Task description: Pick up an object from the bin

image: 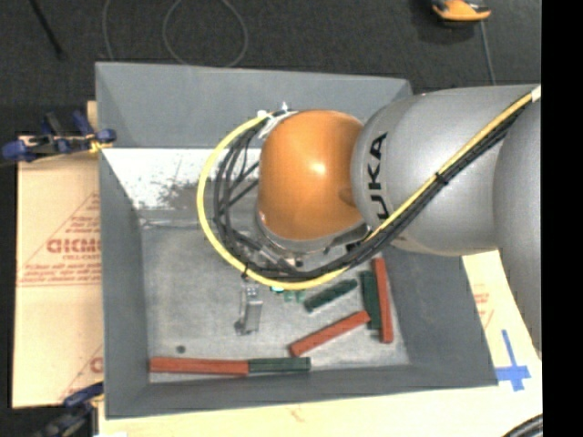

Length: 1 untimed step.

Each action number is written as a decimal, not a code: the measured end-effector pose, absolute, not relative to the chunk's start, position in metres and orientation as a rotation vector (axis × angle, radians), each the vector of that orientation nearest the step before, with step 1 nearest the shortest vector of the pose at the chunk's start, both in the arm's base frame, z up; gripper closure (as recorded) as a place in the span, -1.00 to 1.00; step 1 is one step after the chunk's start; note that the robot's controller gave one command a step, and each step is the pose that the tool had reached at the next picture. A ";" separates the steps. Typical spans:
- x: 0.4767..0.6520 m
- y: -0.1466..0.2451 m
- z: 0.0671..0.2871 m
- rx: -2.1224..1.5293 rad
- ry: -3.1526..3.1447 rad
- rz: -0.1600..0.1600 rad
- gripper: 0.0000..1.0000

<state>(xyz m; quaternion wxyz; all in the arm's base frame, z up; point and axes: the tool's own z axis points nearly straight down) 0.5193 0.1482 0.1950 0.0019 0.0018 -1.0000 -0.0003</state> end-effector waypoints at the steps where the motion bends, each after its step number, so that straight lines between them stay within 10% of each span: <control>1: 0.489 0.088 0.066 0.186 -3.131 0.002 -1.00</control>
Offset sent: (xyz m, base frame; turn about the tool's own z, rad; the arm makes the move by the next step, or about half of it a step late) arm -0.0287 -0.0571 -0.1250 -0.1182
